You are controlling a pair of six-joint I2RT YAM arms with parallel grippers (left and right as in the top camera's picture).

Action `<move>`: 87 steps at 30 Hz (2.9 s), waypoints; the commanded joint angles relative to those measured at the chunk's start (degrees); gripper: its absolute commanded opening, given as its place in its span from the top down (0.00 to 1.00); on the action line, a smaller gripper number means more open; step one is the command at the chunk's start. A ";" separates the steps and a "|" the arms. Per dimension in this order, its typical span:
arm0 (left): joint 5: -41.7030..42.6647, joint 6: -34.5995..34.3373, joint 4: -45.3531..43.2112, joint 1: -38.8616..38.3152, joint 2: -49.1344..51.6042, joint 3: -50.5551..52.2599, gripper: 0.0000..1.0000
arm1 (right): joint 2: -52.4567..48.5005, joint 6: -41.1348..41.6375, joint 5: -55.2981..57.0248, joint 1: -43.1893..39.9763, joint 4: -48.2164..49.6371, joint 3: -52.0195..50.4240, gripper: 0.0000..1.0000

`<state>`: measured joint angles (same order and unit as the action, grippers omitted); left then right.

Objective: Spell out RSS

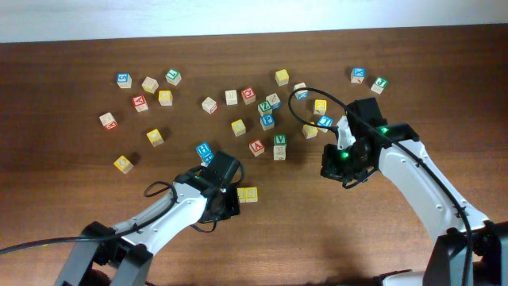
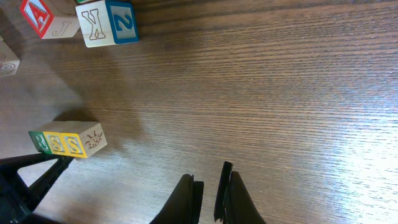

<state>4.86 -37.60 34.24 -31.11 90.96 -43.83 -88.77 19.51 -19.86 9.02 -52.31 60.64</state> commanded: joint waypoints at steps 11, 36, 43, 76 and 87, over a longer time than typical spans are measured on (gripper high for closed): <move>0.85 6.03 18.43 10.27 -14.53 -11.93 1.00 | 0.24 -0.22 -0.55 -0.42 -0.87 0.39 0.96; -2.32 7.72 22.43 30.80 -28.85 -13.00 0.01 | 37.18 1.99 2.45 -0.02 -19.87 0.39 0.02; -2.32 7.72 22.45 30.80 -28.85 -13.00 0.01 | 36.59 1.92 2.54 -0.04 -22.12 0.39 0.02; -2.32 7.72 22.43 30.80 -28.85 -13.00 0.01 | 87.14 -12.07 1.46 -8.96 58.18 -57.05 0.02; -2.32 7.72 22.45 30.80 -28.85 -13.00 0.01 | 88.59 -19.74 10.38 -9.16 58.99 -60.33 0.02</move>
<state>3.11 -30.44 56.60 -0.64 62.67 -55.94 -0.91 1.26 -13.89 0.40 8.16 0.73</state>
